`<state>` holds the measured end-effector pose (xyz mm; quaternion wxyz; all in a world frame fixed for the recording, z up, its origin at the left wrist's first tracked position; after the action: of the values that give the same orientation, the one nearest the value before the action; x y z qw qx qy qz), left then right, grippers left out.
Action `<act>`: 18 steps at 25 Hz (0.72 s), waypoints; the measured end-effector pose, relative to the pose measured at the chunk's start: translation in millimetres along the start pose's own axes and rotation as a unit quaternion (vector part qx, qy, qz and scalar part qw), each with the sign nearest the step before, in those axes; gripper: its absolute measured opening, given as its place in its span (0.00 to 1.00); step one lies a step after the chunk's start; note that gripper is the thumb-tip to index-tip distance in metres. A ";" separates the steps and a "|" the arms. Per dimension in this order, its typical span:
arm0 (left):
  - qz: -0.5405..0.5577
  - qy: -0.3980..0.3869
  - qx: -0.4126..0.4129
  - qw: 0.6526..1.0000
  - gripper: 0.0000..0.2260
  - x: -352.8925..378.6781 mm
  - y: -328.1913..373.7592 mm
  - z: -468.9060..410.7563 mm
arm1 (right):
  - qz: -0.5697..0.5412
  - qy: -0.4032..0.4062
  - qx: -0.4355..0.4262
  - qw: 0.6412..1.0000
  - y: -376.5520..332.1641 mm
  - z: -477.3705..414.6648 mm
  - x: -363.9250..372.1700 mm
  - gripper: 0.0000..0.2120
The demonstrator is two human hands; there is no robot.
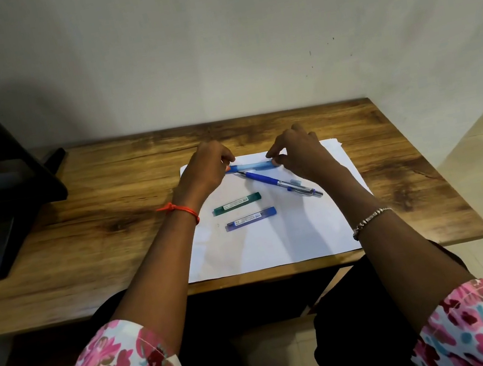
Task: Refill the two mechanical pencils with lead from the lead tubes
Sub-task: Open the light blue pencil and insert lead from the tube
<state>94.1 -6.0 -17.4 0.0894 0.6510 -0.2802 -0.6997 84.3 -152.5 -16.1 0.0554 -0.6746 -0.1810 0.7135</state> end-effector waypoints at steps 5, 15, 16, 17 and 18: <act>0.022 0.003 -0.008 1.000 0.11 -6.4 0.9 1.4 | -0.070 0.011 -0.006 0.997 5.9 -7.2 -2.4 0.08; 0.081 0.030 0.002 0.996 0.11 -21.3 14.9 12.2 | -0.063 -0.308 -0.107 0.943 -48.6 37.2 33.6 0.08; 0.083 0.029 0.003 0.996 0.11 -20.6 15.2 13.0 | -0.058 -0.308 -0.103 0.944 -48.4 36.5 35.3 0.08; 0.084 0.028 0.005 0.996 0.11 -19.9 15.8 13.6 | -0.053 -0.304 -0.101 0.946 -47.7 35.7 35.1 0.08; 0.084 0.029 0.006 0.996 0.11 -19.6 17.1 13.7 | -0.049 -0.299 -0.099 0.948 -46.8 34.4 34.2 0.09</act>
<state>79.5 -6.7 8.1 0.1521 0.6455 -0.3351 -0.6693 39.9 -104.3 -31.9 -0.0338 -0.4225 -0.2919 0.8574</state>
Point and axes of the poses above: each hand's wrist, its own z-axis away from the middle knuckle, its own x-axis out of the palm, y = z × x, the point moved 8 cm from there along -z, towards the middle knuckle, and after that the axes turned 5 degrees about -y, right-handed, at the moved point
